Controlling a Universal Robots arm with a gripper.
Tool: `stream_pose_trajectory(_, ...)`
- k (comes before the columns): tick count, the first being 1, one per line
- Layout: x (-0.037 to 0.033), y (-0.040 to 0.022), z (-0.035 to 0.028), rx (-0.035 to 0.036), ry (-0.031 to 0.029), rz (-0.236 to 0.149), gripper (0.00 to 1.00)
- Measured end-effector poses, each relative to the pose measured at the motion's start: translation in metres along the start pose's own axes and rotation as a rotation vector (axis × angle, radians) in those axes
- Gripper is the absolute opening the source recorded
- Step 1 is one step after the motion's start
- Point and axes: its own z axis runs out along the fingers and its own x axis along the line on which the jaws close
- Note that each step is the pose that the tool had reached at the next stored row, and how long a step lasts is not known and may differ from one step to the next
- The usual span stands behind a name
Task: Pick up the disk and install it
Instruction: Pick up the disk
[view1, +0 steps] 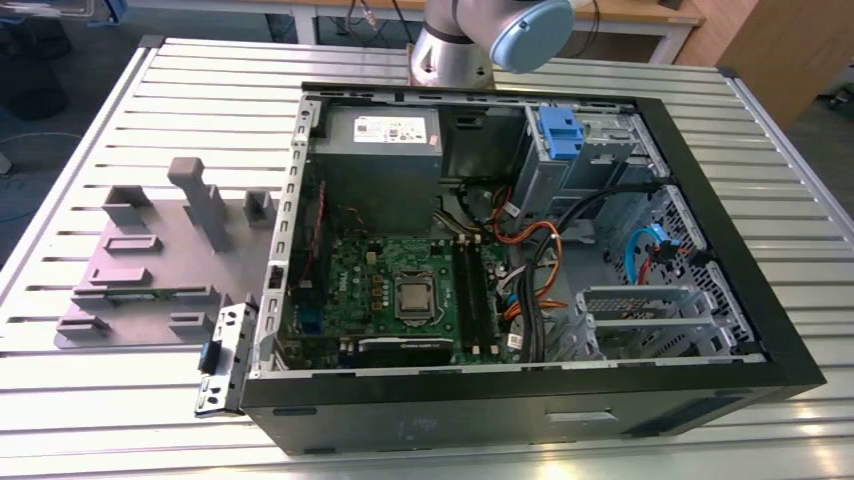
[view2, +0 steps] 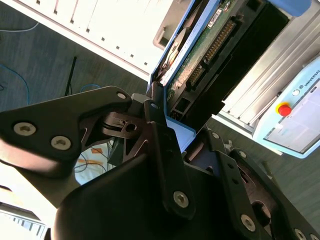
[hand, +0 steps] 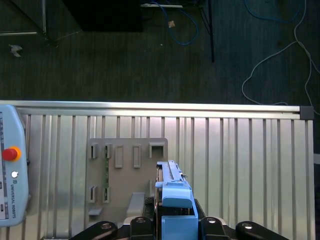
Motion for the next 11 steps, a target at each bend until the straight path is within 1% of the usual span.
stream_pose_trajectory(11, -0.0001, 0.0001, -0.0029, 0.0000, 0.0005, 0.000, 0.37)
